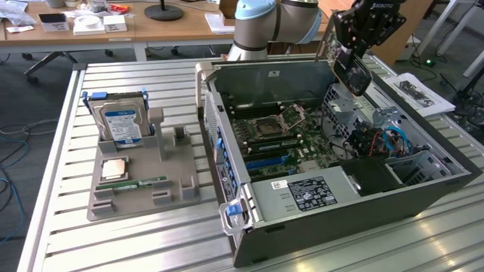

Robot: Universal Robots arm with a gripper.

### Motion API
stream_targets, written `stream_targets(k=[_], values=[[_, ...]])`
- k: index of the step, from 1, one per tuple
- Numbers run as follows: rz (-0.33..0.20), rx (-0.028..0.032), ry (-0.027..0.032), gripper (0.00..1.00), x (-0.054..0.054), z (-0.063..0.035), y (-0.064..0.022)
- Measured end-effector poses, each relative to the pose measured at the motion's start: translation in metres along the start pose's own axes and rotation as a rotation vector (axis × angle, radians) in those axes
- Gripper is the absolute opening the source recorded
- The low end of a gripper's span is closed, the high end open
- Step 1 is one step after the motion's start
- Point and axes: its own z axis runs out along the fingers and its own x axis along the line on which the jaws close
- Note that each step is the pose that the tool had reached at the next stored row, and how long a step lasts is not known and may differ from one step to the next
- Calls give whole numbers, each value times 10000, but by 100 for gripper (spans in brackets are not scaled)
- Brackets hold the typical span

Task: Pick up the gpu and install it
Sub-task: 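Insert the gpu into the slot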

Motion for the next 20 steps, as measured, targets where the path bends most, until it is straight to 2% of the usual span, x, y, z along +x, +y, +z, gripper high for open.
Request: stream_targets(k=[13, 14, 16, 17, 20], values=[[-1130, -26, 57, 27, 0, -1, 0], [-1410, -32, 72, 27, 0, -1, 0], [-2655, -59, 134, 27, 0, 0, 0], [-2921, -62, 148, 27, 0, 0, 0], [-3249, -64, 165, 27, 0, -1, 0]])
